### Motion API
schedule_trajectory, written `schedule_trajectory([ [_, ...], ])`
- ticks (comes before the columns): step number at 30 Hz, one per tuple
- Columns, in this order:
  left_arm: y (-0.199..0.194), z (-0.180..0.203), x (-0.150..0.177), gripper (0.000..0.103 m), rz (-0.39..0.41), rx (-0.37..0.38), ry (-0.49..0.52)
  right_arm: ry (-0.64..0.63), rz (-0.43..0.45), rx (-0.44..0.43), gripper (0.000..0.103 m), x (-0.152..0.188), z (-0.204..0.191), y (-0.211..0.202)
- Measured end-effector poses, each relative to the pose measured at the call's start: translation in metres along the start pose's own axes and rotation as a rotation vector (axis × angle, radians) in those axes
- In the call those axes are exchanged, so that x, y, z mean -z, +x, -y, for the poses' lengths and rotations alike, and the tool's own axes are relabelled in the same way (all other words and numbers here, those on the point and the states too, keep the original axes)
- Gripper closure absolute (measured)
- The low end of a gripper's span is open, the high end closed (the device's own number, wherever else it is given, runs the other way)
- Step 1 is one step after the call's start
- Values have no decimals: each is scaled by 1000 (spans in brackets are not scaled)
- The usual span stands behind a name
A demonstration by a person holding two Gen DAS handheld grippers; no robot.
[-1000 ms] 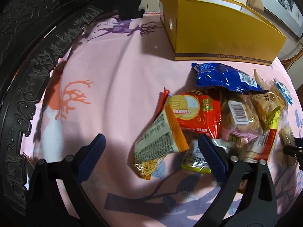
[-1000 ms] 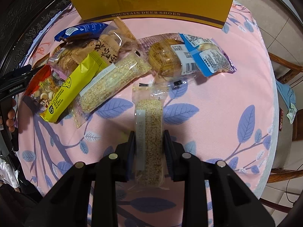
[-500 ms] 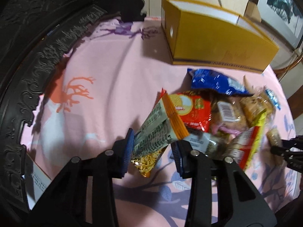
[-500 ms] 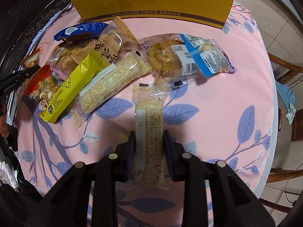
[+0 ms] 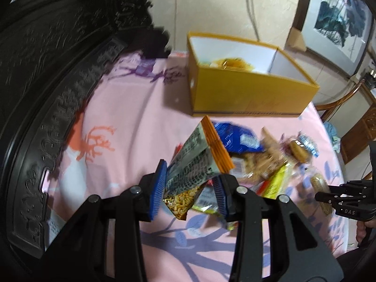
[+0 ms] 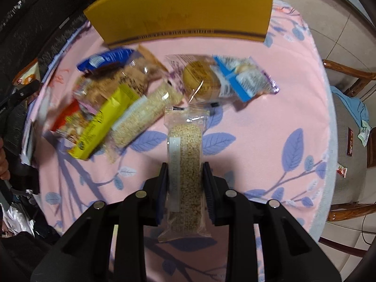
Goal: Organize snacks
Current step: 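Carry both snacks over the yellow box and open both grippers to drop them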
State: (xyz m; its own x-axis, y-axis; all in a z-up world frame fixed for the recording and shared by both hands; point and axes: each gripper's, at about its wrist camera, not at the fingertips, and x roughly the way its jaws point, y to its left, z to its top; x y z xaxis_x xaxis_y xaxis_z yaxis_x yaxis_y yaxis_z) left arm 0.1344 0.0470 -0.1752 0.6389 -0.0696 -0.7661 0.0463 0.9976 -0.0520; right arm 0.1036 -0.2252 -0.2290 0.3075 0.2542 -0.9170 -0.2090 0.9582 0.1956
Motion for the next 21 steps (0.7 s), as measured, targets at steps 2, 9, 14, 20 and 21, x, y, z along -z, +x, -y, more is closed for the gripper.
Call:
schedule_trajectory([
  [2,-6,5,-10,64,23,10,11,-1,25,-16,74,-3,0,-15],
  [9,-21,25,-46,64,90,53,45,-1,162,-64,74,-33,1,-69],
  [14,-21,35,-75,64,130,68,44,-5,271,-80,74,-69,-5,-98],
  [20,-7,45,-124,64,159,89,34,-52,388,-63,74,-131,-6,-117],
  [21,-3,48,-136,64,161,82,34,-64,412,-52,74,-145,-6,-119],
])
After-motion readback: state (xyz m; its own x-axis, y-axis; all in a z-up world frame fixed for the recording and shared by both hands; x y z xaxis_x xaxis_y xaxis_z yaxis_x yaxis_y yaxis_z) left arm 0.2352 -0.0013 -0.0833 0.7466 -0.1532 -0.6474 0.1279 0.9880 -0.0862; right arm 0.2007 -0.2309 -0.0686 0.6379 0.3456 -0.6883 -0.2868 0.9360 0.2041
